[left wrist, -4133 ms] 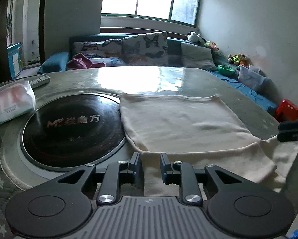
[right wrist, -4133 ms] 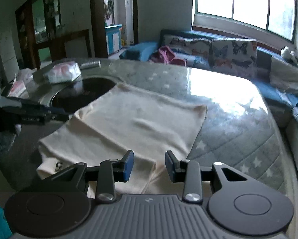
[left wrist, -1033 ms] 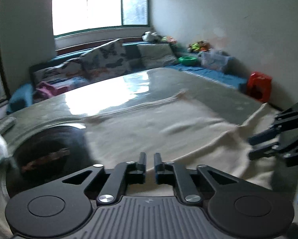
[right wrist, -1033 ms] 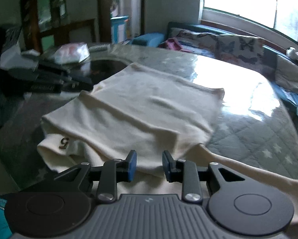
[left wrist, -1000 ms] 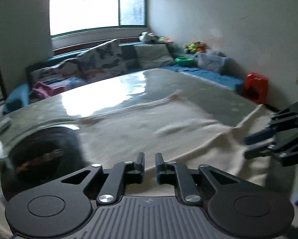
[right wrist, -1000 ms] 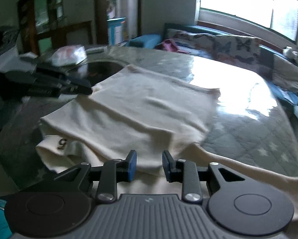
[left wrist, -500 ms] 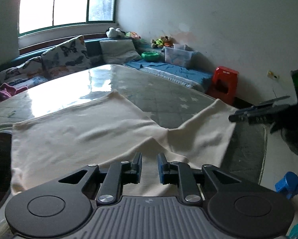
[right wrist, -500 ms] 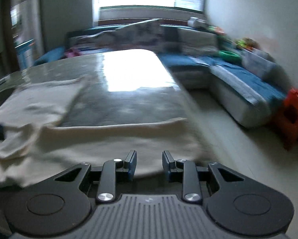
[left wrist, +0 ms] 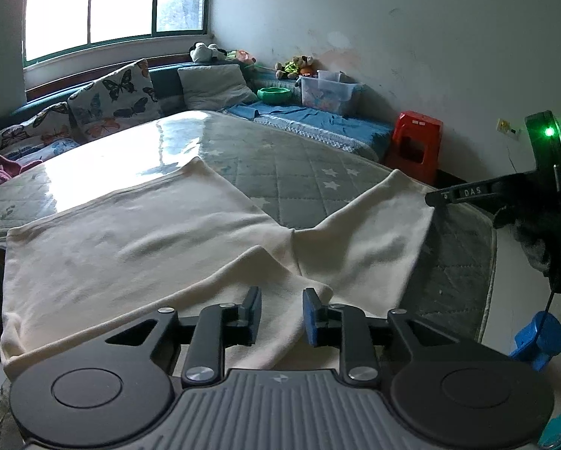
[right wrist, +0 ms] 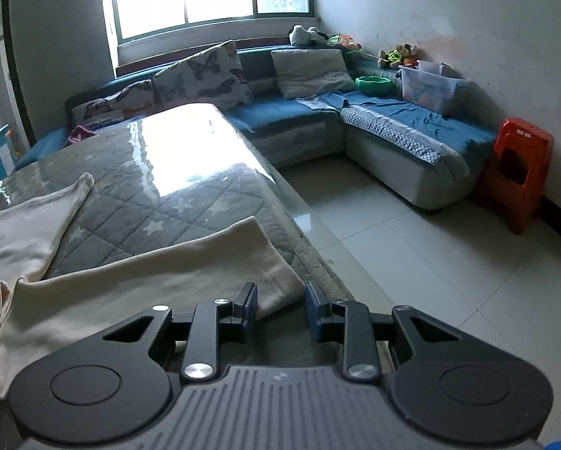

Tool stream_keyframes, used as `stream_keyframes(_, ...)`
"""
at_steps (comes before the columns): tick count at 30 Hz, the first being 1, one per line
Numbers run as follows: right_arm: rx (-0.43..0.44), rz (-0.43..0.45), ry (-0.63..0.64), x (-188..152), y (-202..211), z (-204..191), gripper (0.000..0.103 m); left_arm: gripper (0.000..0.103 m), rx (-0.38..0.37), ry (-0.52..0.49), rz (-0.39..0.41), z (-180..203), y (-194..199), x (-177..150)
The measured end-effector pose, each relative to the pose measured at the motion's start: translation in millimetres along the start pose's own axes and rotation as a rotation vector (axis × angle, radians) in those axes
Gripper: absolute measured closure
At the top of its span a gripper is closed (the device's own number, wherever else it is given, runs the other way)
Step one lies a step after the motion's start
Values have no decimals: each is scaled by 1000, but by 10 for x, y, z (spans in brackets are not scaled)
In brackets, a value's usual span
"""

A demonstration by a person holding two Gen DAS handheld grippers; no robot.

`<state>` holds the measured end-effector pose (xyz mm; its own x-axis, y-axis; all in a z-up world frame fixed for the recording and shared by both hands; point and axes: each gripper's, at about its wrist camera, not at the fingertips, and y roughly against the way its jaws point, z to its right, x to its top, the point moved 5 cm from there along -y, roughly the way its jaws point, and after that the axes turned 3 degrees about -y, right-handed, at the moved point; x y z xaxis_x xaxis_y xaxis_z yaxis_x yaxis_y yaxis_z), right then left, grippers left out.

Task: Fold clothes
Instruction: 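Grasp the shirt edge with the left gripper and lift it toward the right gripper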

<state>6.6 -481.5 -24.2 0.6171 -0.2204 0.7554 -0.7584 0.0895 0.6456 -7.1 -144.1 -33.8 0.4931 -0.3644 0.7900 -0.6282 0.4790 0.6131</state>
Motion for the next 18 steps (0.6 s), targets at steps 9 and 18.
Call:
stream_keyframes(9, 45, 45, -8, 95, 79, -34, 97, 73, -1, -18, 8, 54, 27, -4)
stream_keyframes(18, 149, 175, 51, 493, 588, -303, 97, 69, -19, -27, -3, 91, -42, -65)
